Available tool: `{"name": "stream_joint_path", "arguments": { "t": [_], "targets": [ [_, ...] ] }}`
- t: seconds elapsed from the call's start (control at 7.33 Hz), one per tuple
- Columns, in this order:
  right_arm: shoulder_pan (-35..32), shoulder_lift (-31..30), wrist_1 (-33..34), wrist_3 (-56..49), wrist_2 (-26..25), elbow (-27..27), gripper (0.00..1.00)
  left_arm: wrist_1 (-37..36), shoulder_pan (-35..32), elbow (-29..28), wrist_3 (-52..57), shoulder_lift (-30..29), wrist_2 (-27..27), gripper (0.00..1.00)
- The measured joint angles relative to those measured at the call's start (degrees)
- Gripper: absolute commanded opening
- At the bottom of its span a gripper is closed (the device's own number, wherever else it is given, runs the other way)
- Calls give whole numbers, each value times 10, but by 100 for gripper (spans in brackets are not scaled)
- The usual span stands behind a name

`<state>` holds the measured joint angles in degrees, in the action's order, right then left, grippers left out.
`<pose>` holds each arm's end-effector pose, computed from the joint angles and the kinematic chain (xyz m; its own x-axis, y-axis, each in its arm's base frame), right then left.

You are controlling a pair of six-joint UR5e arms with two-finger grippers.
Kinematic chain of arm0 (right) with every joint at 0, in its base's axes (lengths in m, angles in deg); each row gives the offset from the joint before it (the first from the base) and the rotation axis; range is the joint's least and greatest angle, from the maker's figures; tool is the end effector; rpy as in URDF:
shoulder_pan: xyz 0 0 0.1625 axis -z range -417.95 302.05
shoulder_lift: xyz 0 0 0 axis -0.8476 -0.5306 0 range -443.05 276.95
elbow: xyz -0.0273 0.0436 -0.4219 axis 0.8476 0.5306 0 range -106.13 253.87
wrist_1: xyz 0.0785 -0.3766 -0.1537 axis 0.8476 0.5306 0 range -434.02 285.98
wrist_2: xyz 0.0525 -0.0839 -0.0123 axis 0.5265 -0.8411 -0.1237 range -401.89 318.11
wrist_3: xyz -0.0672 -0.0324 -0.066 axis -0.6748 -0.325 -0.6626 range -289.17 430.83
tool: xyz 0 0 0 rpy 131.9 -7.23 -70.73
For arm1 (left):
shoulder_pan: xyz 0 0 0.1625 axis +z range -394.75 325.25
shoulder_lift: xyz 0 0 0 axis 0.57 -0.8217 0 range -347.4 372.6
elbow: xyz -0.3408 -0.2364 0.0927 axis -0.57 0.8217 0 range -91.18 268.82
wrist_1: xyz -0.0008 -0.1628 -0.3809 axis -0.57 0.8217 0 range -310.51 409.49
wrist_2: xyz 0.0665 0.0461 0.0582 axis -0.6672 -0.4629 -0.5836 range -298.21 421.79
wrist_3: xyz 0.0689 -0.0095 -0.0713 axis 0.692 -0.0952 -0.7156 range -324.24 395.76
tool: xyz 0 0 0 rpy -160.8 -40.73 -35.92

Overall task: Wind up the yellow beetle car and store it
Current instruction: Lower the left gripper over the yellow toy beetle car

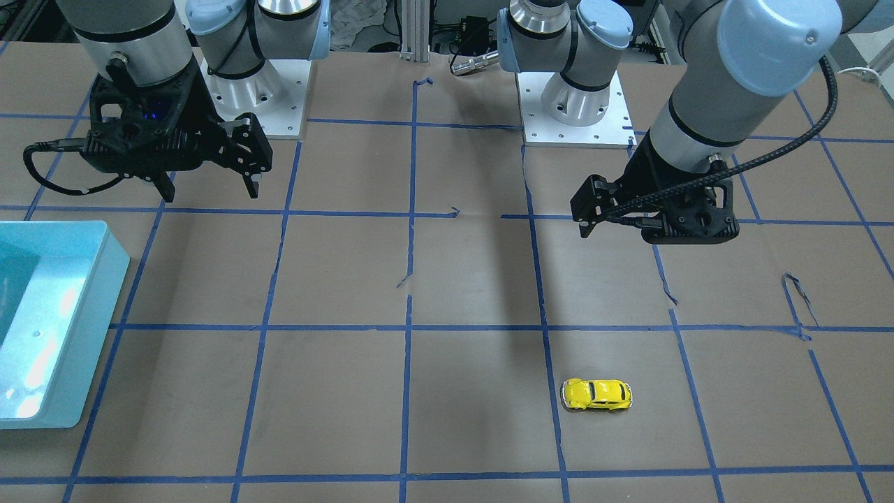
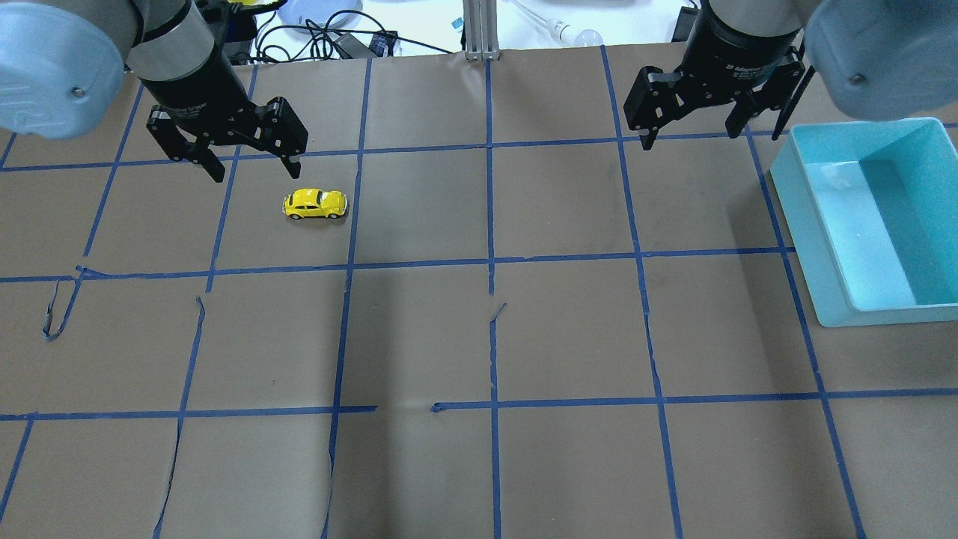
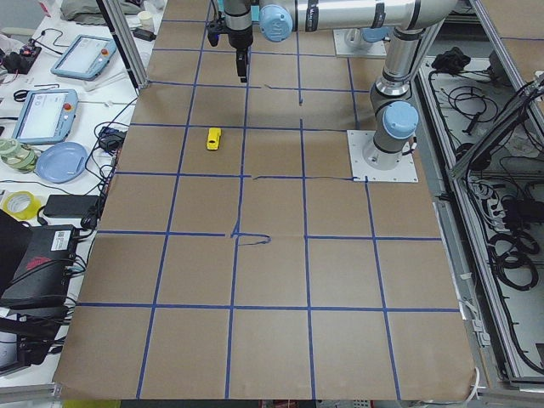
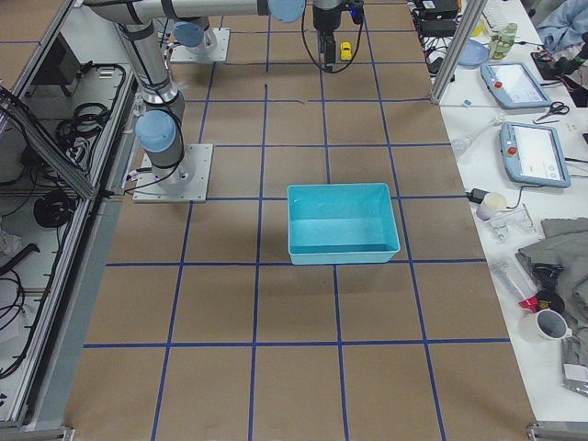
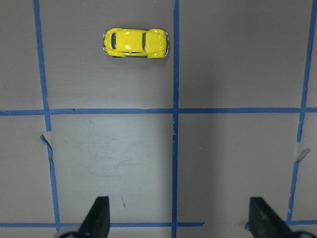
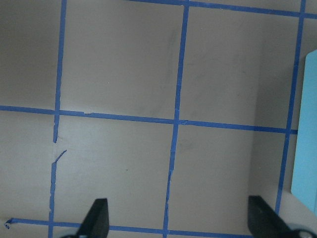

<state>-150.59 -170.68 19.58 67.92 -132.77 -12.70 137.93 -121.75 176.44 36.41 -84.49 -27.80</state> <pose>0.1554 -0.5107 0.5032 -0.9953 -0.0951 0.0193 -0.0964 0.9921 -0.0804 -0.1057 -0.5436 0.4471 -0.9991 -0.0415 0.0076 -0.0410 0.9976 0.0550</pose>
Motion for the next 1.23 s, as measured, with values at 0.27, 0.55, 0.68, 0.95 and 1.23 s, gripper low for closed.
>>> {"name": "stream_joint_path", "arguments": {
  "t": [0.27, 0.55, 0.68, 0.95, 1.23],
  "targets": [
    [0, 0, 0, 0, 0, 0, 100, -22, 2, 5, -84, -6, -3, 100],
    [0, 0, 0, 0, 0, 0, 100, -88, 6, 14, -220, -30, -4, 100],
    [0, 0, 0, 0, 0, 0, 100, -122, 8, 25, -276, -43, -5, 100],
    [0, 0, 0, 0, 0, 0, 100, -162, 17, 47, -346, -61, -7, 100],
    [0, 0, 0, 0, 0, 0, 100, -200, 29, 58, -406, -84, -6, 100]
  ]
}}
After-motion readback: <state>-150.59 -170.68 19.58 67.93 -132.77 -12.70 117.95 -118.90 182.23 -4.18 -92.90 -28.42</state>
